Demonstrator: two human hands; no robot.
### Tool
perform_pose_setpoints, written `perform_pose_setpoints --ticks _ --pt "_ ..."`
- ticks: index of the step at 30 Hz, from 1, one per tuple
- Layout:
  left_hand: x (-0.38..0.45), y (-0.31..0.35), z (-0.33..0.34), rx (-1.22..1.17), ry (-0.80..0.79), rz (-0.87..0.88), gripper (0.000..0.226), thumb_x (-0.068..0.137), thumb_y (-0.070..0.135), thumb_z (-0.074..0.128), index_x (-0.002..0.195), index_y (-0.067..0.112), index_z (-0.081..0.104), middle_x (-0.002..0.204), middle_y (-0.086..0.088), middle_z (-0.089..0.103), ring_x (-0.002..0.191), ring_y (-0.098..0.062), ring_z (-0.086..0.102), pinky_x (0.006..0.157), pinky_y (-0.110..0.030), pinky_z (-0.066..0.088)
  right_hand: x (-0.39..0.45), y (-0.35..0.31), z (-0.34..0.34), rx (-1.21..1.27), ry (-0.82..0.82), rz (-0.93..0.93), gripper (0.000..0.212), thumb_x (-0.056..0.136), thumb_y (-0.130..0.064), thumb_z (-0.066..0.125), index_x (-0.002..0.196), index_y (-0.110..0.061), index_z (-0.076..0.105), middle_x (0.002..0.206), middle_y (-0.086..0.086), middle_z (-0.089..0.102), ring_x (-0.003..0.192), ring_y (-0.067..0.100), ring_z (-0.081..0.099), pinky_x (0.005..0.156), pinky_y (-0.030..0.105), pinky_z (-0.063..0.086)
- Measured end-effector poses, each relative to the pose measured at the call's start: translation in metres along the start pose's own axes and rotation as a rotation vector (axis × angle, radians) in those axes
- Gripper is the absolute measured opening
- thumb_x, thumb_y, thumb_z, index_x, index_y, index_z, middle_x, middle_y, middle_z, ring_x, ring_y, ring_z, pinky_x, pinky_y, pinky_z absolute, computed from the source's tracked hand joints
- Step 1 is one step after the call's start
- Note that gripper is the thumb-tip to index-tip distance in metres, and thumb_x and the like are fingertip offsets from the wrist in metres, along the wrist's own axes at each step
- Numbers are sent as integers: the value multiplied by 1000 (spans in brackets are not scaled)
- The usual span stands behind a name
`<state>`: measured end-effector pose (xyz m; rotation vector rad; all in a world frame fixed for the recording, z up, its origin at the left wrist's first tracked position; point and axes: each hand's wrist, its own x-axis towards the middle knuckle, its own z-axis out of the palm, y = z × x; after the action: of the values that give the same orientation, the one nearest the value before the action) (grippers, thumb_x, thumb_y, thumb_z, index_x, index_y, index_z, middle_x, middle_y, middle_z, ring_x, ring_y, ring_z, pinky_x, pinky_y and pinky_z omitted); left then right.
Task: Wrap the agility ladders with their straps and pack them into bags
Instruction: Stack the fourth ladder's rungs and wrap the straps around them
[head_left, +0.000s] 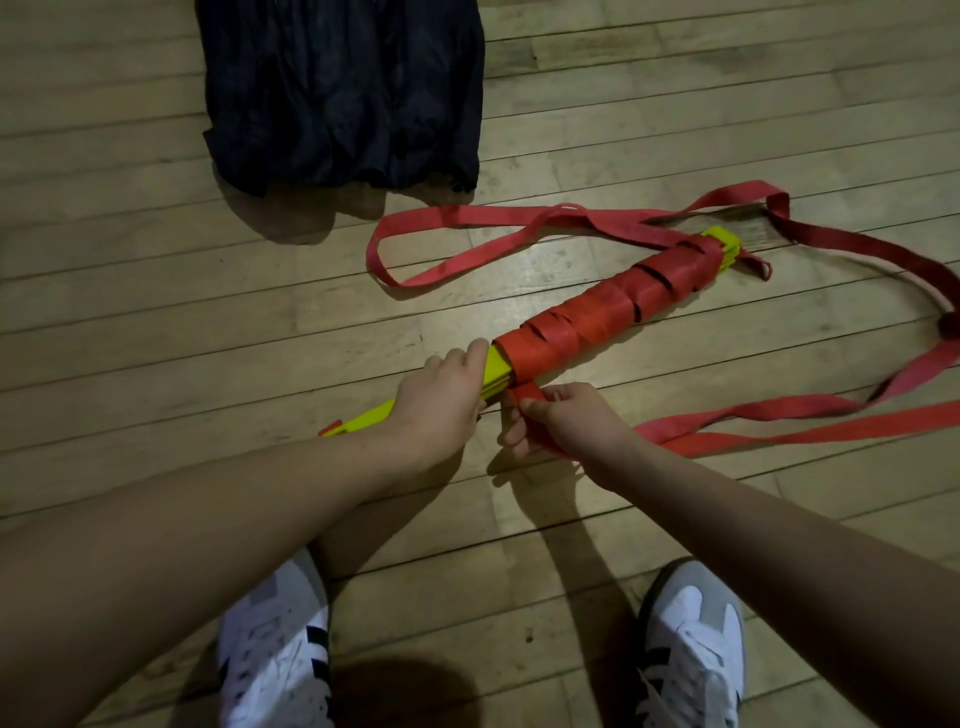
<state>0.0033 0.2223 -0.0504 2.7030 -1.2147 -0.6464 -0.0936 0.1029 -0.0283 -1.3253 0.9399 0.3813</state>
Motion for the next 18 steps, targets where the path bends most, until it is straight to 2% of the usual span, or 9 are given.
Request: perform_pose_setpoints --ticks 5,8,10,12,15,18 --pt "17 -4 -6 41 -2 -62 60 92 24 59 141 13 26 131 -9 47 117 -31 47 80 -42 43 1 -12 1 -45 -10 -58 22 98 -5 46 81 -1 58 72 17 67 55 19 64 52 19 51" --pt "29 -14 -13 54 10 -115 67 89 20 63 143 11 25 135 -10 44 121 -32 44 86 -43 44 -1 -17 2 9 -100 -29 19 98 -4 49 82 1 56 69 15 68 51 15 66 50 19 51" --pt "36 -21 -18 111 44 -148 68 87 16 65 143 9 26 133 -13 44 121 -32 44 88 -42 43 -2 -19 3 68 -161 10 13 98 -5 49 89 2 55 70 13 70 54 16 67 49 19 50" --pt "41 -27 -20 229 81 -140 68 87 9 61 144 6 25 131 -16 42 120 -34 42 94 -41 39 -2 -19 4 95 -188 33 11 99 -5 47 95 1 55 74 12 70 59 16 68 49 19 49" --pt "43 -34 -18 299 86 -89 66 85 -1 54 144 7 25 128 -18 37 117 -34 38 98 -40 34 0 -19 6 94 -192 37 15 100 -7 45 92 -3 57 78 13 71 63 17 68 54 23 52" --pt "39 -40 -15 283 63 -66 65 87 3 54 144 11 24 128 -16 33 115 -33 36 98 -39 33 3 -19 9 82 -194 38 15 100 -6 45 91 -4 57 80 14 71 63 18 68 60 28 53"
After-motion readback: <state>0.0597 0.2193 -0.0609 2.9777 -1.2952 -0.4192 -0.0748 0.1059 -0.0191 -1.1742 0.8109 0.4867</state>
